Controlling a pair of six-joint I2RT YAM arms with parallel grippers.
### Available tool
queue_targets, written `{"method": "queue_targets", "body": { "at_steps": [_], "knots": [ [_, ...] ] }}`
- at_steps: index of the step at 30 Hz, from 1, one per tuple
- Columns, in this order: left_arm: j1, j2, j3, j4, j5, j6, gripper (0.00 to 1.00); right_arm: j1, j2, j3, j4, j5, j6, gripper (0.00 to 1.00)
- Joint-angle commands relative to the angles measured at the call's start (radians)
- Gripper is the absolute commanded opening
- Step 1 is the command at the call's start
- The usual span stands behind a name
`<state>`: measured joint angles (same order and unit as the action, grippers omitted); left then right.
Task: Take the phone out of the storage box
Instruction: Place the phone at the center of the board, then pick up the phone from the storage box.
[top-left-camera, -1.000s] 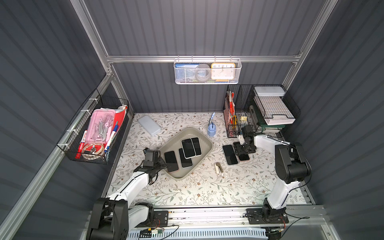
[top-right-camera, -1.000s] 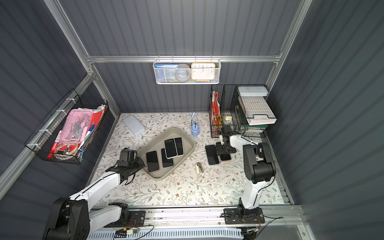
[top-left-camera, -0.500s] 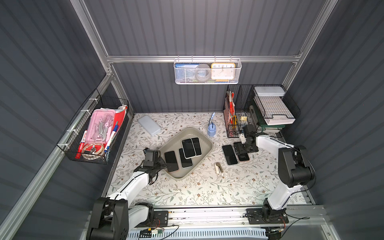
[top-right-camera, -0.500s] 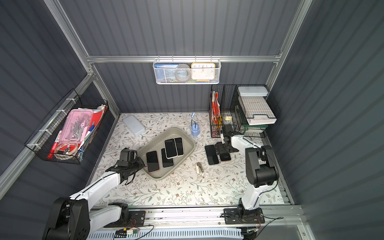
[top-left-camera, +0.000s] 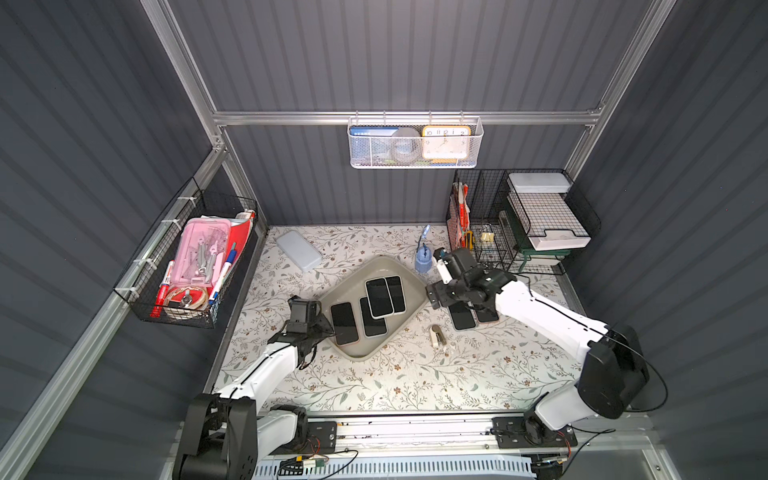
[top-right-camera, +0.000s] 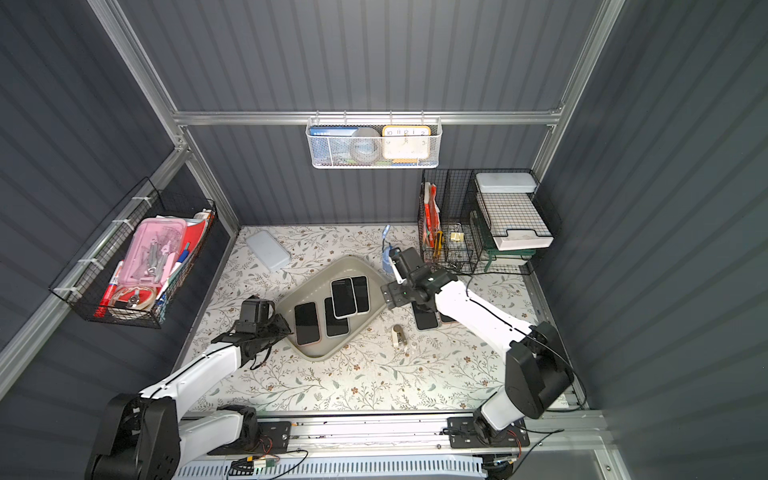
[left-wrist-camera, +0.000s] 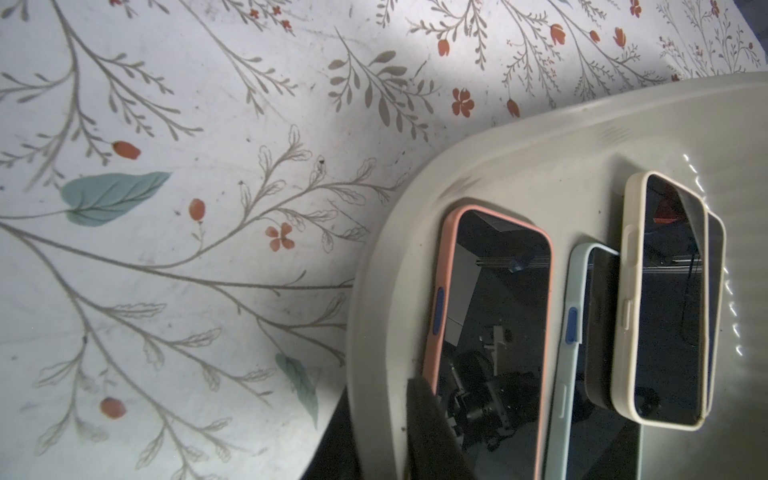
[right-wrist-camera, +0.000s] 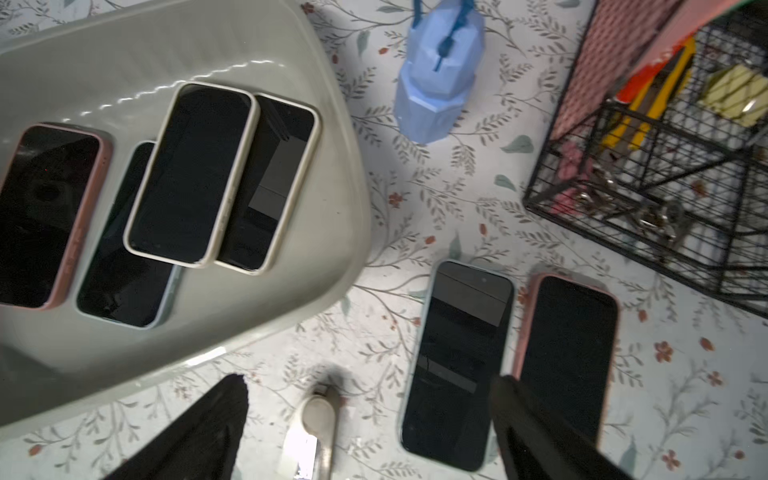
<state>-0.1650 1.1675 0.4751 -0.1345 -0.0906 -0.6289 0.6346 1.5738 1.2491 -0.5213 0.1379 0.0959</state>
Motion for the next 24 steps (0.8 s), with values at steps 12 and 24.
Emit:
{"method": "queue_targets", "body": {
  "at_steps": [12,24],
  "knots": [
    [-0.014,-0.038,-0.018,-0.021,0.018,0.028,0.17,0.227,0.560,0.554,-0.192,0.118,0.349,0.99],
    [-0.014,-0.048,-0.021,-0.026,0.012,0.026,0.17,0.228,0.686,0.639,-0.181,0.136,0.429,0.99]
  ]
}}
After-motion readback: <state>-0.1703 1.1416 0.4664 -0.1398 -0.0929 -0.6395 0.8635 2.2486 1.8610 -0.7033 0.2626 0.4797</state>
